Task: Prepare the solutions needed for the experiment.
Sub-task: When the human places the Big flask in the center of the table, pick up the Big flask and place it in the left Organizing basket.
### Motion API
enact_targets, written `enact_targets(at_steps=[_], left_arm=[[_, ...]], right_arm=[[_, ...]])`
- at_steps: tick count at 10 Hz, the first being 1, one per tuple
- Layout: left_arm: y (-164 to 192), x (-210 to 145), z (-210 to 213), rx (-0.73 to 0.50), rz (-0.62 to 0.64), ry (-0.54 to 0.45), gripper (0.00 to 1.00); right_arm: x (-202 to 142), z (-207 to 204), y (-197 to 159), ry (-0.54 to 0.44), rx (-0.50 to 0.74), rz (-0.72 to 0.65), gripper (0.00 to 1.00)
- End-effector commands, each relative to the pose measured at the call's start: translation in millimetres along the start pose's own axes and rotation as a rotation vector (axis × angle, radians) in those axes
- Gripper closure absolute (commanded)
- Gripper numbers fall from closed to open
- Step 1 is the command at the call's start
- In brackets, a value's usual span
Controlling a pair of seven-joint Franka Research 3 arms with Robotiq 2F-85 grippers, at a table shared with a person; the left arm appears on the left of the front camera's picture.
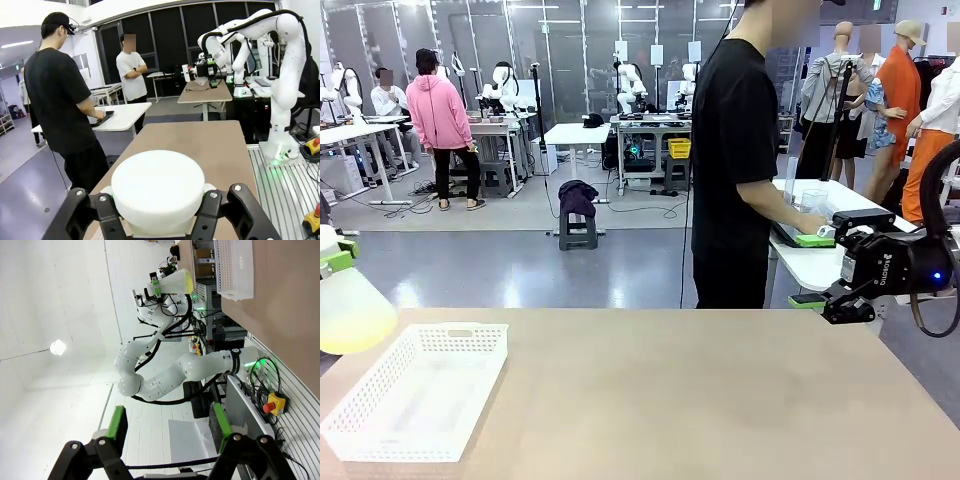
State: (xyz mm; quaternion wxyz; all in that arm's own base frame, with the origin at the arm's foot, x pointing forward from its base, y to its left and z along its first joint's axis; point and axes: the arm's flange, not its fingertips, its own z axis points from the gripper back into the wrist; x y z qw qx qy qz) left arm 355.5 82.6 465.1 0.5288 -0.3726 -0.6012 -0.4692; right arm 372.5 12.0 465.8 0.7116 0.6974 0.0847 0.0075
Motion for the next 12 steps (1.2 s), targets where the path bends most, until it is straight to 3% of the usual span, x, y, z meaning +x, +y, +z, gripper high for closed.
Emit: enact_targets(at_steps=[1,3,10,12], left_arm=[[3.9,-11.5,0.4,-0.032,0.019,-0.037,1.0],[6.8,-34.5,0.9,-0.058,0.049,-0.064,1.0],[24.7,-132.1,-20.3,-0.133,-0.005,0.081,1.0],[34.0,-153.0,-23.8,-0.144,-0.001,0.081,1.0]], right_arm=[[-0.6,-0.1,0.2,0.004,0.007,0.015,0.17],[-0.6,-0.1,0.2,0.004,0.007,0.015,0.17],[-0.6,-0.1,0.2,0.004,0.007,0.015,0.17],[-0.6,-0.1,0.2,0.004,0.007,0.015,0.17]])
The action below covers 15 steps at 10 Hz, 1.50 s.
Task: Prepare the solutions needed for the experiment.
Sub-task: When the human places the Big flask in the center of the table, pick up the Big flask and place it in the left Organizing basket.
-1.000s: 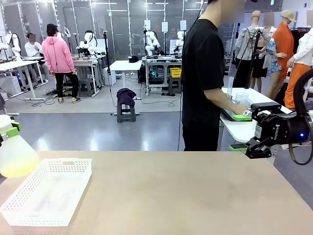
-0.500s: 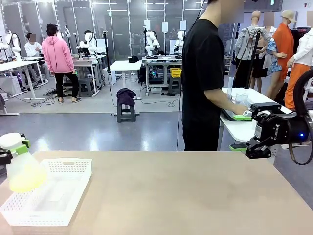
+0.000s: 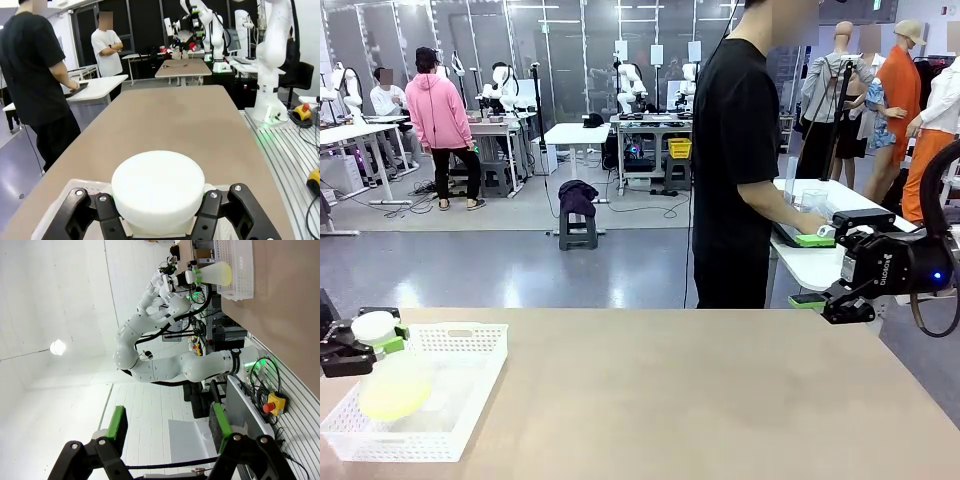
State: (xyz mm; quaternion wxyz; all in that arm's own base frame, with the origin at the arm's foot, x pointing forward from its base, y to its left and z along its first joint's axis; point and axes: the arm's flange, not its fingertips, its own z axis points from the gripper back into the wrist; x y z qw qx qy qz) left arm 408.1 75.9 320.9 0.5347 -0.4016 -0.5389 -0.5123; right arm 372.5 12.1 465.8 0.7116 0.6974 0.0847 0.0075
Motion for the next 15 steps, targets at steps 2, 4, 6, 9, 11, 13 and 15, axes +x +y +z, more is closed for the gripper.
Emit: enact_targets(at_steps=[2,4,6,9,11,13,15], left_arm=[[18.0,-18.0,-8.8,-0.037,-0.059,0.008,1.0],[20.1,-25.5,-16.6,-0.056,-0.076,0.009,1.0],[25.3,-36.9,-23.3,-0.07,-0.064,0.003,1.0],[32.8,-51.9,-20.9,-0.061,-0.068,0.009,1.0],[36.2,-62.0,-21.3,-0.069,-0.068,0.026,1.0],[37.1,-73.7,-21.5,-0.079,-0.051,0.023,1.0],[39.6,-81.9,-22.7,-0.077,-0.044,0.022,1.0]], right_arm=[[-0.6,-0.1,0.2,0.004,0.007,0.015,0.17],[-0.6,-0.1,0.2,0.004,0.007,0.015,0.17],[-0.6,-0.1,0.2,0.004,0.007,0.015,0.17],[-0.6,-0.1,0.2,0.004,0.007,0.015,0.17],[-0.6,-0.1,0.2,0.004,0.007,0.015,0.17],[-0.6,-0.1,0.2,0.004,0.007,0.015,0.17],[-0.6,-0.1,0.2,0.004,0.007,0.015,0.17]])
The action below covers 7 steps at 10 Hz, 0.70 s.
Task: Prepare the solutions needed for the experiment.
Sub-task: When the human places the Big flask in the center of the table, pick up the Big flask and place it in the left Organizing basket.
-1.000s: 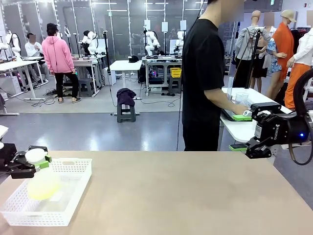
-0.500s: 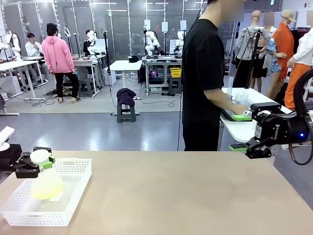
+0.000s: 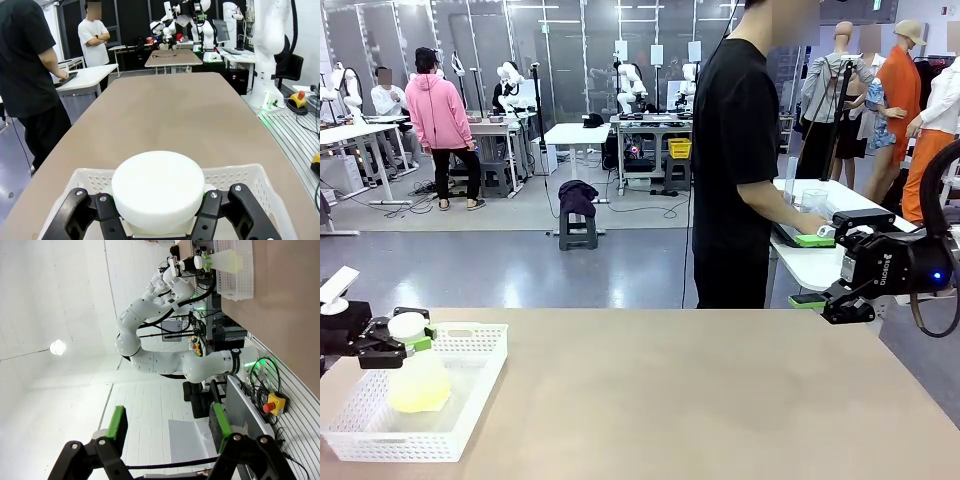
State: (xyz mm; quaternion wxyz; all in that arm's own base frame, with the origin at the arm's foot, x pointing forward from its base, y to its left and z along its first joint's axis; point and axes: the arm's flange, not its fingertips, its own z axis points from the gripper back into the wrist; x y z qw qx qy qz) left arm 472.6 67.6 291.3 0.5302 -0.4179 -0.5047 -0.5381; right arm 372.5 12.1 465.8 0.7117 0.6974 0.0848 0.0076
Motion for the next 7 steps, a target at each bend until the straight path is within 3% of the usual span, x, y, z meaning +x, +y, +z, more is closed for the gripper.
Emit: enact_targets(at_steps=[1,4,5,6,7], left_arm=[[-16.8,-49.2,-5.3,0.006,-0.047,-0.013,1.0],[-17.4,-56.2,-4.3,-0.006,-0.014,-0.012,1.0],[-18.3,-56.6,-4.8,-0.007,0.007,-0.022,0.57],[-19.5,-57.8,-4.9,-0.02,0.009,-0.037,0.54],[-20.7,-59.2,-3.8,-0.026,0.012,-0.04,0.37]], right_arm=[[-0.6,0.0,0.2,0.004,0.007,0.015,0.17],[-0.6,0.0,0.2,0.004,0.007,0.015,0.17],[-0.6,0.0,0.2,0.004,0.007,0.015,0.17],[-0.6,0.0,0.2,0.004,0.007,0.015,0.17],[-0.6,0.0,0.2,0.004,0.007,0.015,0.17]])
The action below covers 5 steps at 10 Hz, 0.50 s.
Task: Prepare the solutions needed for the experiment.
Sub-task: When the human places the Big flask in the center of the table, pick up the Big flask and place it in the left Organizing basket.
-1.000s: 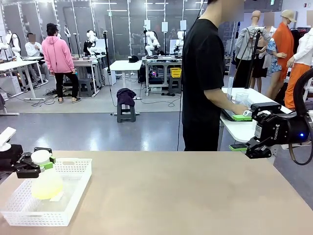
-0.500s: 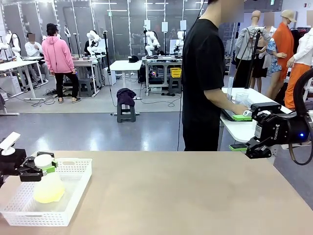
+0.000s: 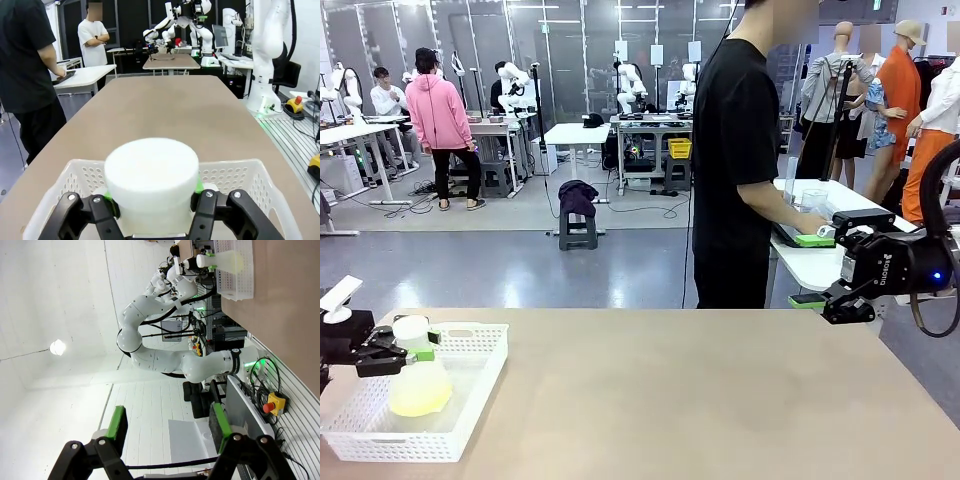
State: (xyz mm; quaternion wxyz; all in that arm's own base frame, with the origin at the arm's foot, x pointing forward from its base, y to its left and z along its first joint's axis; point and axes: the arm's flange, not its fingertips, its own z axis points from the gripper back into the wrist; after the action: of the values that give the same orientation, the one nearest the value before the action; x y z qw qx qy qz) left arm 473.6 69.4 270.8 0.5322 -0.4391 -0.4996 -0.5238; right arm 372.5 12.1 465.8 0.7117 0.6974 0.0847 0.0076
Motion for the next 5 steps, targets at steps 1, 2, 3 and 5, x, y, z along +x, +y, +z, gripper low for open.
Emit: enact_targets(at_steps=[1,2,3,5], left_arm=[[-18.8,-39.3,-1.4,-0.018,-0.032,-0.019,0.34],[-19.1,-37.9,-1.3,-0.018,-0.032,-0.026,0.17],[-20.4,-36.2,2.0,-0.005,-0.034,-0.018,0.14],[-23.4,-31.4,11.1,0.055,-0.04,-0.004,0.0]], right_arm=[[-0.6,0.0,0.2,0.004,0.007,0.015,0.17],[-0.6,0.0,0.2,0.004,0.007,0.015,0.17],[-0.6,0.0,0.2,0.004,0.007,0.015,0.17],[-0.6,0.0,0.2,0.004,0.007,0.015,0.17]])
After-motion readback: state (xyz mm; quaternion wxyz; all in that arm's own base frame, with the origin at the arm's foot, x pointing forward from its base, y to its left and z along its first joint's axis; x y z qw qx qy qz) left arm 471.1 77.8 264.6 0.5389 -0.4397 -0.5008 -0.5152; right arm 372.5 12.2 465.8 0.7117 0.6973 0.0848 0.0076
